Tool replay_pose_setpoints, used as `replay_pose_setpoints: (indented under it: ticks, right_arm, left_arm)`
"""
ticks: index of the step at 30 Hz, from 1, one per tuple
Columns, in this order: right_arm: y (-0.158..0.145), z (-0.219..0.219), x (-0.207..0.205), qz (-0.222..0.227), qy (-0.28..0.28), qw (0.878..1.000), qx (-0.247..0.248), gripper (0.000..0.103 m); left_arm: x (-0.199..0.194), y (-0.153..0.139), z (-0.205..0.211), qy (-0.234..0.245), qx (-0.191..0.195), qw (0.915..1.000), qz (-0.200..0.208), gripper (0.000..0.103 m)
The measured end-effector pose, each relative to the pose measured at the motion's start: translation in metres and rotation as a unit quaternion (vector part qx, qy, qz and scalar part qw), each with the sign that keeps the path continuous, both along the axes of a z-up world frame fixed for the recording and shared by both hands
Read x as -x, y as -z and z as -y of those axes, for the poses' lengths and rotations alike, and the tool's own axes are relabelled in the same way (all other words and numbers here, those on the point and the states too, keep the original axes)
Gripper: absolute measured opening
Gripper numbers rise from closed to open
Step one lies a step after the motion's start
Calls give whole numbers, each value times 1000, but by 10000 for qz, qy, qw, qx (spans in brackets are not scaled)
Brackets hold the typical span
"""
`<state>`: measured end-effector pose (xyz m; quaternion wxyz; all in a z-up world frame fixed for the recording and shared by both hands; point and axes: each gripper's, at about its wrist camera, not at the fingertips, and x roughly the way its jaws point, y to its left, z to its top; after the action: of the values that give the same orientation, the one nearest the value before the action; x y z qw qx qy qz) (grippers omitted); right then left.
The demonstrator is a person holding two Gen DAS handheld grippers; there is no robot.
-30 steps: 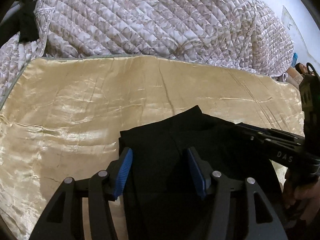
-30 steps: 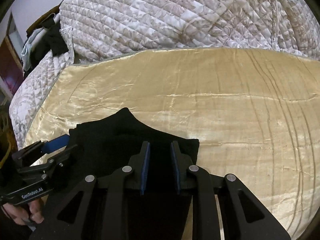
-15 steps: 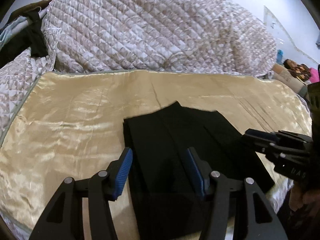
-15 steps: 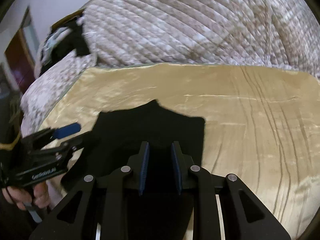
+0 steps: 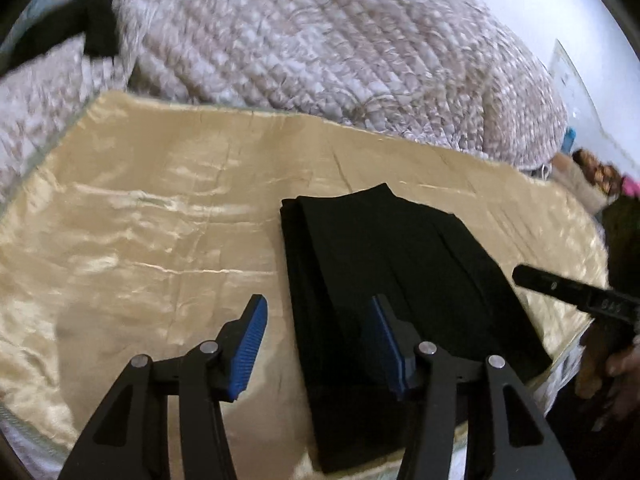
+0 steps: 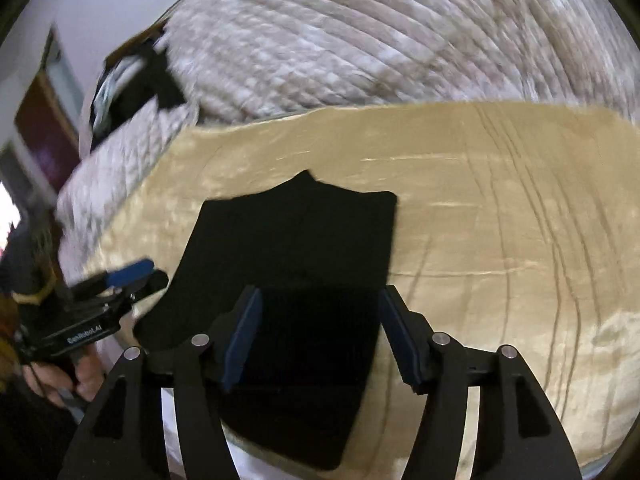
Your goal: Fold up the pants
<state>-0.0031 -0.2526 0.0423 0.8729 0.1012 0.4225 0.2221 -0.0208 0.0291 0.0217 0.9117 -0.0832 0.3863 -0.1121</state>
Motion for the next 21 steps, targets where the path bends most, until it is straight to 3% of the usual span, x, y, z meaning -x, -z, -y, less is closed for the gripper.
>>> replay_pose_setpoints:
  ticks: [6,8,13,16,20,21]
  right_arm:
    - [31,15,-28,-835,137,9930,-821,61]
    - [33,16,-27,-826,140,9917,-974,61]
    - [34,8,-23,-995,-132,9865,-1294,61]
    - [36,11,-18,-1032,-172,9841,-1433,61]
    - [41,10,-31,-1029,-32,9857,-1331,45]
    - [42,10,-34,-1022,27,9859,-1329,37]
  left_arm:
    - [-24,23,-8,78,751,9957,-532,62]
    - [-26,27,-6,229,998,9927,-634,64]
    - [-14,29,-5,307,1197,9902,-655,65]
    - [-14,30,-3,346,1109,9914,-603,65]
    - [-28,29,0,204,1107,9918,-607,62]
    - [-29,28,1,171,1082,9922,-597,56]
